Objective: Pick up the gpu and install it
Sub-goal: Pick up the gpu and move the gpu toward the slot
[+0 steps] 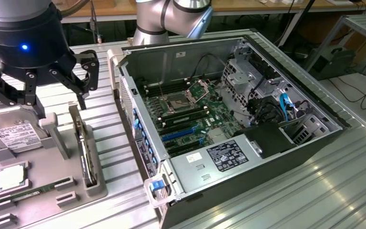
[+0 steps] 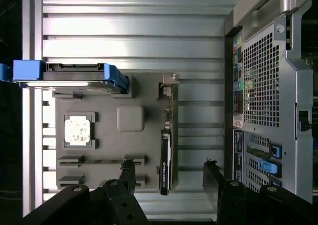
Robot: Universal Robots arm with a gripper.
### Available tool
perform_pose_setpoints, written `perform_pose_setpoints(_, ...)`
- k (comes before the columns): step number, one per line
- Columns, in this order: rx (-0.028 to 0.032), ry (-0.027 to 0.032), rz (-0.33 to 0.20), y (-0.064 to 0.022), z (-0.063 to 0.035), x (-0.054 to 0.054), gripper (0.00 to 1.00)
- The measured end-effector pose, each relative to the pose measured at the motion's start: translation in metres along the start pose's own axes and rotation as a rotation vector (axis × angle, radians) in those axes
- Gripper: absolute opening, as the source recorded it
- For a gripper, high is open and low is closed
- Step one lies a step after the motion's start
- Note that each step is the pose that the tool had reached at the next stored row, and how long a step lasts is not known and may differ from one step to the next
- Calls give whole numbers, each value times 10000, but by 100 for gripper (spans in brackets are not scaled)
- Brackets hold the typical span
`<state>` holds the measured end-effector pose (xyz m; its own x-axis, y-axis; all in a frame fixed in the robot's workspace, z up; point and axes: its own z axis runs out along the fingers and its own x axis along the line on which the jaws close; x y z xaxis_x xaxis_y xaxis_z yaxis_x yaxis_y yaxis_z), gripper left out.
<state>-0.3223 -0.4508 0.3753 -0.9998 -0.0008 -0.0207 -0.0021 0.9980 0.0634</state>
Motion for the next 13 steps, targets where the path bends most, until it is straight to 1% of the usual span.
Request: perform_pose_setpoints(13, 0, 24, 1, -4, 59, 1, 66)
